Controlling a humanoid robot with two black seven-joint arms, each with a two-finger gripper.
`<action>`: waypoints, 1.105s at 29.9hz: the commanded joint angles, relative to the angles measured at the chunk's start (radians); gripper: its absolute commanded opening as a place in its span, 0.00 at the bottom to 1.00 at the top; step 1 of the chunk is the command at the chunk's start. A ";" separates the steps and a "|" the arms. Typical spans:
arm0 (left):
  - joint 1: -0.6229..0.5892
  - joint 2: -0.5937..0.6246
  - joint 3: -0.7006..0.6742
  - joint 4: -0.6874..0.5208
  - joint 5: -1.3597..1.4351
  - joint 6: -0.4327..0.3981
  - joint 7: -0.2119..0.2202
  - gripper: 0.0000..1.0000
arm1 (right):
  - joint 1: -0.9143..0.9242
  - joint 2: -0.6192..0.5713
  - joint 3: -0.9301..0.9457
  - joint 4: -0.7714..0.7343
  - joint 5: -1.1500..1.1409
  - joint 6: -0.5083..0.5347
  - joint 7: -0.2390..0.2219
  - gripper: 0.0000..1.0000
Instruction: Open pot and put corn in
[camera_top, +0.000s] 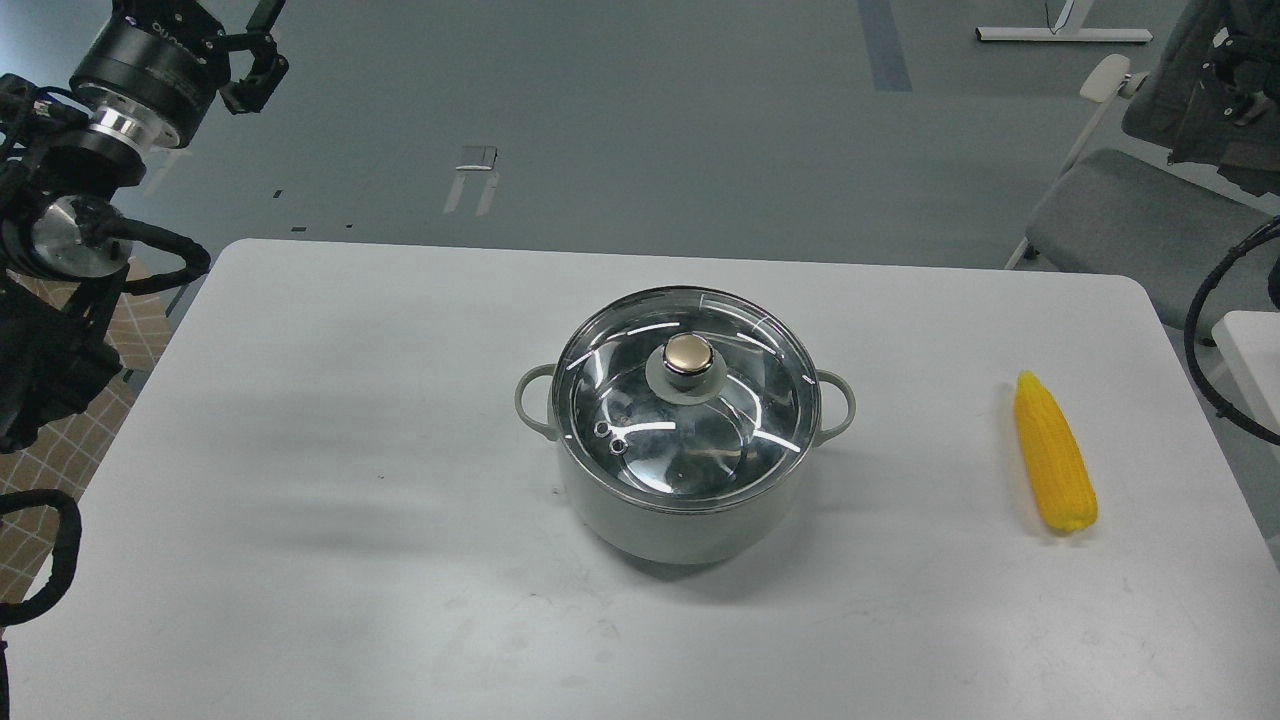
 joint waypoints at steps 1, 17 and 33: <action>0.003 0.002 0.015 -0.078 0.100 -0.003 -0.006 0.96 | -0.015 -0.017 -0.003 0.019 0.000 0.010 0.004 1.00; 0.019 0.044 0.266 -0.821 1.402 0.039 -0.093 0.87 | -0.182 -0.135 0.005 0.148 0.000 0.012 0.007 1.00; -0.010 -0.033 0.585 -0.815 1.791 0.125 -0.097 0.79 | -0.196 -0.155 0.011 0.152 0.001 0.012 0.010 1.00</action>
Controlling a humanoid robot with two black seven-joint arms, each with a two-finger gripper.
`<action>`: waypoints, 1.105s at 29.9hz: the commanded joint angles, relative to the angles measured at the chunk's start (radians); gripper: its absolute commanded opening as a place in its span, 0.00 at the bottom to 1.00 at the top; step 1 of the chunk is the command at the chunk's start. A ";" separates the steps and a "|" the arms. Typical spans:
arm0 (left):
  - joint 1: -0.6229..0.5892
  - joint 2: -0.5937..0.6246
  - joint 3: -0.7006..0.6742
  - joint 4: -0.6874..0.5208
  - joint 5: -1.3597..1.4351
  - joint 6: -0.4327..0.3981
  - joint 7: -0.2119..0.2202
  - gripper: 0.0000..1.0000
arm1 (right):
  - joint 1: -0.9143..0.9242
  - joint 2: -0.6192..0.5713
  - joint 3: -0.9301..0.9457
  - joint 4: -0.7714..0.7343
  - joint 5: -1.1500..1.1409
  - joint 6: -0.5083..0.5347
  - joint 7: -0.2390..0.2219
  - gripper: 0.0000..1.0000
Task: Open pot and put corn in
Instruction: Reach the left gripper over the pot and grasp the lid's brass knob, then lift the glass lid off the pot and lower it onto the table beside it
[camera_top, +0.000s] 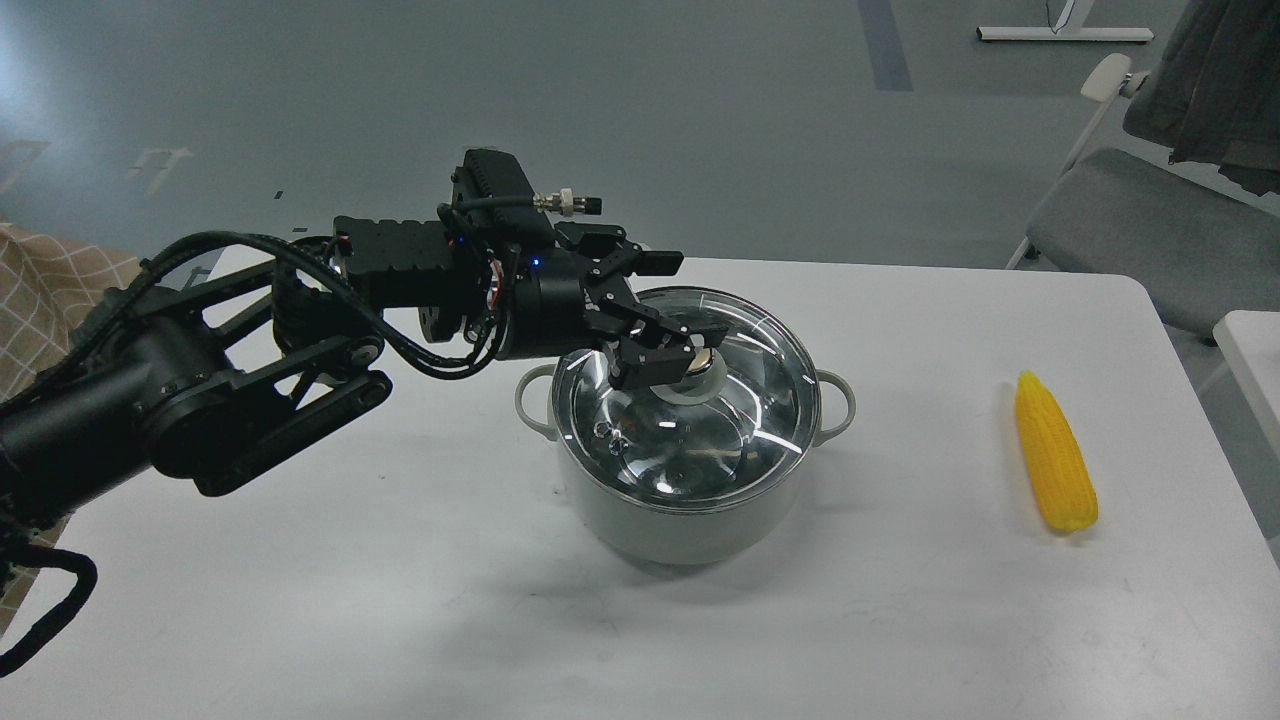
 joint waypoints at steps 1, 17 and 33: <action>0.009 -0.016 0.044 0.008 0.049 0.018 0.002 0.77 | 0.000 0.009 0.000 0.003 0.000 0.000 0.000 1.00; 0.048 -0.032 0.047 0.054 0.061 0.040 0.002 0.48 | 0.000 0.014 0.005 0.004 0.001 0.000 0.000 1.00; 0.020 0.210 -0.114 -0.015 -0.091 0.046 -0.003 0.19 | 0.000 0.015 0.005 0.001 0.000 0.000 0.000 1.00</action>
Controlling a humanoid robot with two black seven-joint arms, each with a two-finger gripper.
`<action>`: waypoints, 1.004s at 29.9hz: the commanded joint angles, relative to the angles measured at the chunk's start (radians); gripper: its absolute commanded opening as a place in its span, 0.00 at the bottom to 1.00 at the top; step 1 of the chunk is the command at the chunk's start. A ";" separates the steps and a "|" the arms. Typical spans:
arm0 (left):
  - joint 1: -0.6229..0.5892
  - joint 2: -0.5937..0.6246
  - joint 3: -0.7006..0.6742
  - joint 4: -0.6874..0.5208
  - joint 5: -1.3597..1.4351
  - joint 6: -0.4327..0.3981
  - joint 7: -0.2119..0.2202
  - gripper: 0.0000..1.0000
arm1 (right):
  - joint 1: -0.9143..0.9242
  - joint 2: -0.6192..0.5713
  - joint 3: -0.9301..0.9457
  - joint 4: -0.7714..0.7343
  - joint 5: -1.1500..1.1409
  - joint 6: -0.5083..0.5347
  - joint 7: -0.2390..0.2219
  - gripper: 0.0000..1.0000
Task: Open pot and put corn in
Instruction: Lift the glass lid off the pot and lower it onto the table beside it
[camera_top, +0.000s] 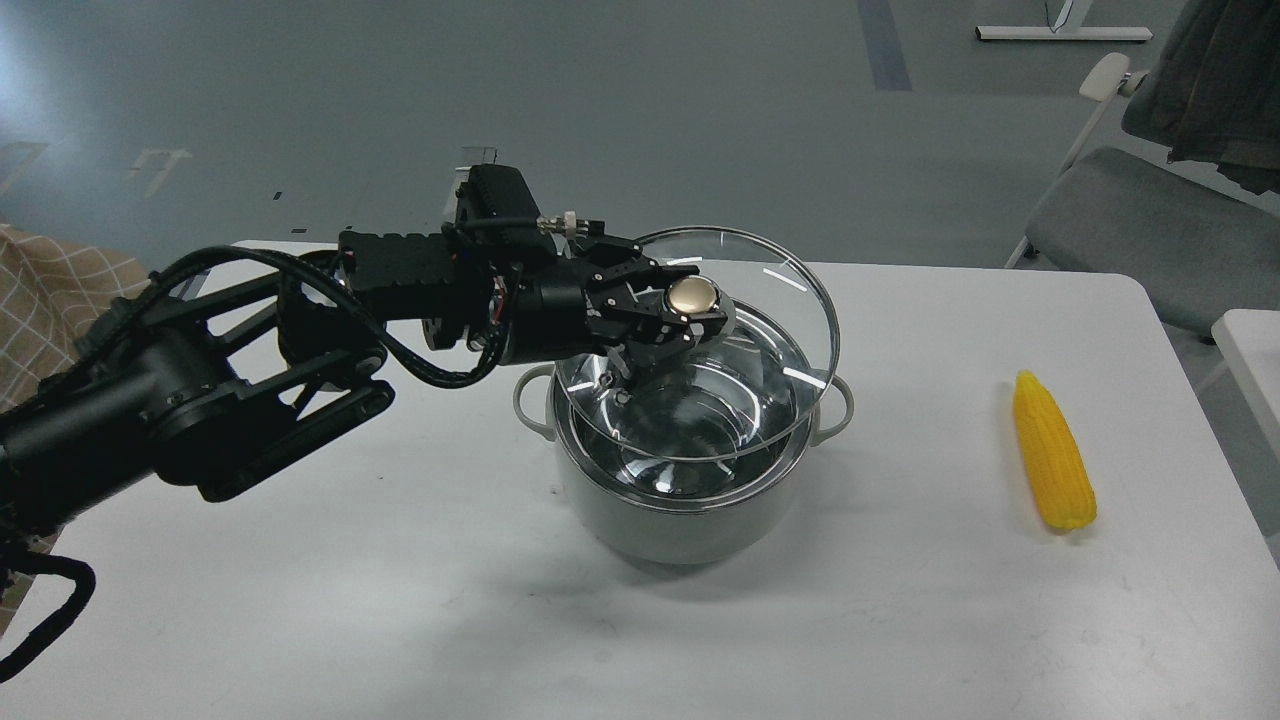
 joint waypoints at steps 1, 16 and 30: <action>0.005 0.179 -0.038 -0.005 -0.107 0.003 -0.003 0.19 | 0.002 0.000 -0.002 -0.003 0.000 0.000 0.000 1.00; 0.355 0.463 -0.018 0.201 -0.208 0.266 -0.011 0.19 | -0.005 0.020 -0.003 -0.002 -0.001 -0.006 0.000 1.00; 0.470 0.254 -0.018 0.485 -0.223 0.366 -0.012 0.19 | -0.008 0.015 -0.017 -0.005 -0.014 -0.011 0.000 1.00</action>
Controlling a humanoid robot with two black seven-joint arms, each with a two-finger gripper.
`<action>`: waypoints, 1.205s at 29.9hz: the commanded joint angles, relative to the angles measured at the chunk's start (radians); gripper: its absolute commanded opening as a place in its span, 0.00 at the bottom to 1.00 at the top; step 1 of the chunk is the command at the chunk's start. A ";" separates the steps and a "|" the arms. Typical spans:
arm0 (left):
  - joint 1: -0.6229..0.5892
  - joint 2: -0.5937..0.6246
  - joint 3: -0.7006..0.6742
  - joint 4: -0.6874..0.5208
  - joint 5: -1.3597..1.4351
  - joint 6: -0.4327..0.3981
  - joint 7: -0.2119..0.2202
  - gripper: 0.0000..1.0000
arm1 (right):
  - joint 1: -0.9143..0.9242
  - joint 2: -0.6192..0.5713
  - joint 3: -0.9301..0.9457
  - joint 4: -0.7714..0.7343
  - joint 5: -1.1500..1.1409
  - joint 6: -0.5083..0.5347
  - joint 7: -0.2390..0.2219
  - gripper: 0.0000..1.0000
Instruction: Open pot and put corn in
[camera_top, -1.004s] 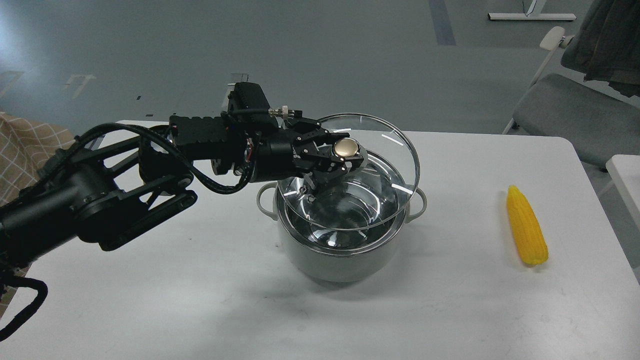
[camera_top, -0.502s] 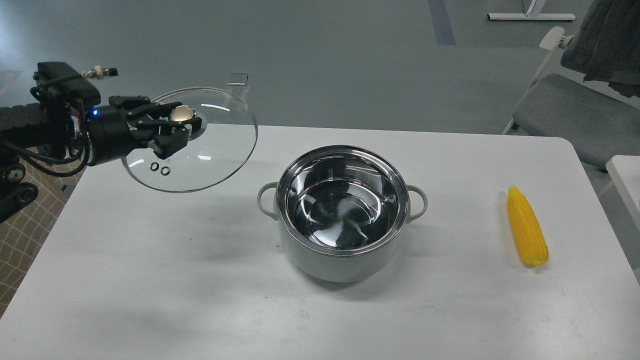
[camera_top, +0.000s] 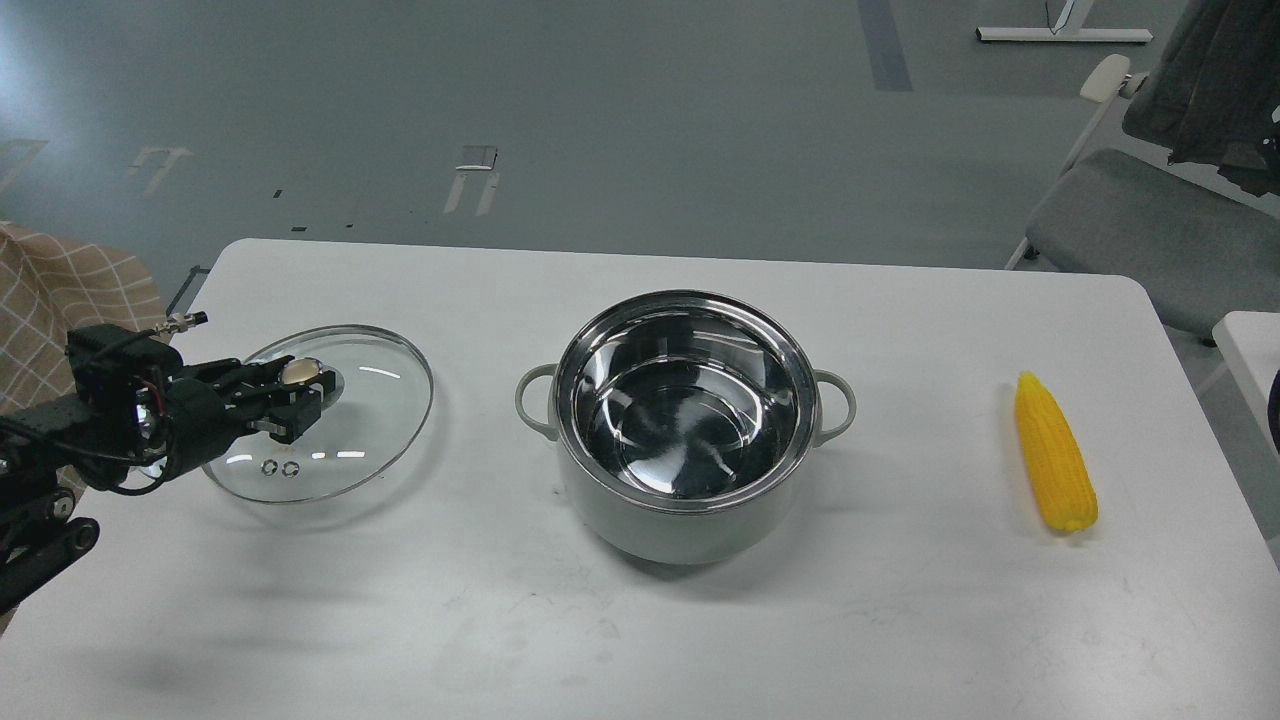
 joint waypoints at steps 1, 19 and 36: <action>0.003 -0.038 -0.002 0.052 -0.001 0.019 -0.003 0.20 | -0.001 0.000 0.000 0.000 0.001 0.000 0.000 1.00; -0.001 -0.032 -0.005 0.051 -0.034 0.034 -0.044 0.78 | -0.046 -0.028 -0.011 0.026 -0.005 0.008 0.000 1.00; -0.475 -0.094 -0.071 0.094 -1.194 -0.044 -0.077 0.89 | -0.157 -0.151 -0.126 0.178 -0.749 0.006 0.011 1.00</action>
